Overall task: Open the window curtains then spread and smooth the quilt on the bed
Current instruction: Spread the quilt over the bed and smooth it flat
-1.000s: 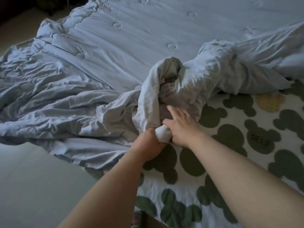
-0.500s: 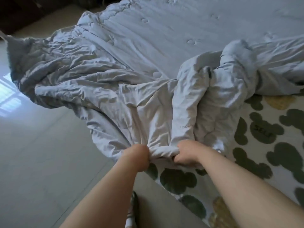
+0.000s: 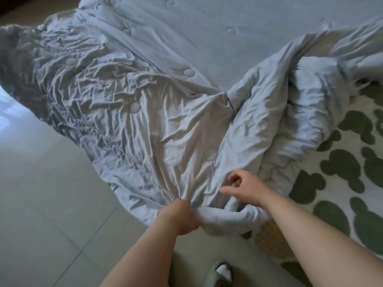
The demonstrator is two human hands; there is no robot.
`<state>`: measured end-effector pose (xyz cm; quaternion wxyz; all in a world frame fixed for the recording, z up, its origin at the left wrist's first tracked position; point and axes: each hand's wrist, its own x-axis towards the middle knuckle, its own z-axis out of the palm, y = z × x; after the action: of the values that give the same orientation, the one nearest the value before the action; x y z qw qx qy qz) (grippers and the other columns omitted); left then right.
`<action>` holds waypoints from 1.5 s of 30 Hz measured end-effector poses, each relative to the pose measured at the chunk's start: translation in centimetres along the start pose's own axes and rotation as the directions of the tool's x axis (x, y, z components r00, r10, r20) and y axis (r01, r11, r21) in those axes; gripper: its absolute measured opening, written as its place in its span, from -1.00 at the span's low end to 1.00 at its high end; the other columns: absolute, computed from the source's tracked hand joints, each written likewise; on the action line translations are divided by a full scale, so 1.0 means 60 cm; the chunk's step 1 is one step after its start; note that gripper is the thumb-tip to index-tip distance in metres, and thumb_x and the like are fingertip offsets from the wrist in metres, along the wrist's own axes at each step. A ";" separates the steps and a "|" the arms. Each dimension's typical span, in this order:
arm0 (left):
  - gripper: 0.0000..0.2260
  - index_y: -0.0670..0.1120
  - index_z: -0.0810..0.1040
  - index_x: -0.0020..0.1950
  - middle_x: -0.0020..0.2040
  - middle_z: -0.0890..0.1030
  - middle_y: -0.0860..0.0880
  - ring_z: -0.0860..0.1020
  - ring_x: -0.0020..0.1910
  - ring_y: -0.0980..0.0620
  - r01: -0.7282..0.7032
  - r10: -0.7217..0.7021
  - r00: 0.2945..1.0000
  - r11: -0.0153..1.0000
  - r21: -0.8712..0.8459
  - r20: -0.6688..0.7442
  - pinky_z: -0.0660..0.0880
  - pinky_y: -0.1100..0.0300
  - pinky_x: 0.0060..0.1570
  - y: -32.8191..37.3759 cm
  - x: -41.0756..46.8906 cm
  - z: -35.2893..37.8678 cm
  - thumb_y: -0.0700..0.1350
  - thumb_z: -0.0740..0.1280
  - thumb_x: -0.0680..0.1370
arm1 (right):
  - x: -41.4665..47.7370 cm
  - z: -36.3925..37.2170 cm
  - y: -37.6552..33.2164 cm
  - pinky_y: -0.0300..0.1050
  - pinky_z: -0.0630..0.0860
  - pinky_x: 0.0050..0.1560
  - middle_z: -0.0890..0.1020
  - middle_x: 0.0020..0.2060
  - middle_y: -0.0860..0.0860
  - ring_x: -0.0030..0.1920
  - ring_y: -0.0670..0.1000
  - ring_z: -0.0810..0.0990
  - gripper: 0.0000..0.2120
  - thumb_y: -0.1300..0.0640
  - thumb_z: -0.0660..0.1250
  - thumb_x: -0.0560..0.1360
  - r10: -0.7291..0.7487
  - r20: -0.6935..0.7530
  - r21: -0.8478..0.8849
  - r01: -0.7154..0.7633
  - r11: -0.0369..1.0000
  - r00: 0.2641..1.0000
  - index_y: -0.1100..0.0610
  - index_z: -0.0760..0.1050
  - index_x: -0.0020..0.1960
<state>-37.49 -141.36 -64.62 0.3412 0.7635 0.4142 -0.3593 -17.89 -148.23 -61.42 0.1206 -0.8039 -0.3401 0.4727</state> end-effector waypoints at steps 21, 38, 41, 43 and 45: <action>-0.04 -0.01 -0.27 0.54 0.46 0.08 -0.23 0.18 0.41 -0.23 -0.078 0.168 0.915 0.966 0.246 -0.367 0.30 -0.09 0.32 0.283 0.098 0.056 0.04 0.41 0.45 | 0.042 -0.117 0.162 -0.10 0.39 0.12 0.35 0.41 0.14 0.32 0.20 0.41 -0.22 0.13 0.32 0.50 0.370 -0.396 0.368 -0.224 0.902 0.840 0.06 -0.09 0.55; -0.34 0.10 0.05 0.50 0.18 0.56 -0.13 0.55 0.14 -0.20 -0.227 0.228 0.973 0.972 0.066 -0.016 0.48 0.03 0.07 0.247 0.002 0.132 -0.11 0.29 0.48 | -0.092 -0.098 0.218 -0.08 0.54 -0.30 0.60 -0.19 0.13 -0.14 0.16 0.65 -0.67 -0.02 0.41 0.35 0.402 0.140 -0.129 -0.385 0.914 0.905 0.19 0.49 -0.02; -0.31 0.04 0.07 0.49 0.23 0.51 -0.11 0.52 0.18 -0.18 -0.231 0.234 0.972 0.968 0.096 -0.022 0.46 0.04 0.09 0.252 0.013 0.123 -0.07 0.36 0.45 | -0.073 -0.132 0.212 -0.08 0.47 -0.13 0.55 0.02 0.05 0.00 0.08 0.57 -0.46 -0.29 0.37 0.30 0.289 -0.149 -0.238 -0.318 0.918 0.946 0.05 0.47 0.10; -0.45 -0.04 0.23 0.38 0.24 0.45 -0.07 0.46 0.23 -0.13 -0.292 0.302 0.942 0.952 0.088 -0.149 0.44 0.05 0.15 0.267 0.015 0.115 0.02 0.34 0.45 | -0.055 -0.152 0.217 -0.07 0.43 -0.07 0.45 0.11 0.05 0.03 0.08 0.49 -0.47 -0.30 0.37 0.32 0.209 -0.442 -0.115 -0.287 0.951 0.872 0.05 0.40 0.09; -0.60 -0.04 0.35 0.23 0.16 0.44 0.00 0.46 0.18 -0.03 -0.384 0.364 0.846 0.923 0.030 -0.390 0.43 0.15 0.12 0.286 0.017 0.113 0.09 0.30 0.46 | -0.028 -0.167 0.238 0.00 0.43 0.11 0.32 0.28 0.12 0.23 0.17 0.42 -0.36 -0.21 0.42 0.34 0.224 -0.636 0.003 -0.289 0.957 0.738 0.11 0.32 0.25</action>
<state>-23.82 -153.79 -65.08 0.3345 0.8766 0.3256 -0.1171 -3.80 -158.64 -62.37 0.1224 -0.9592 -0.1883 0.1716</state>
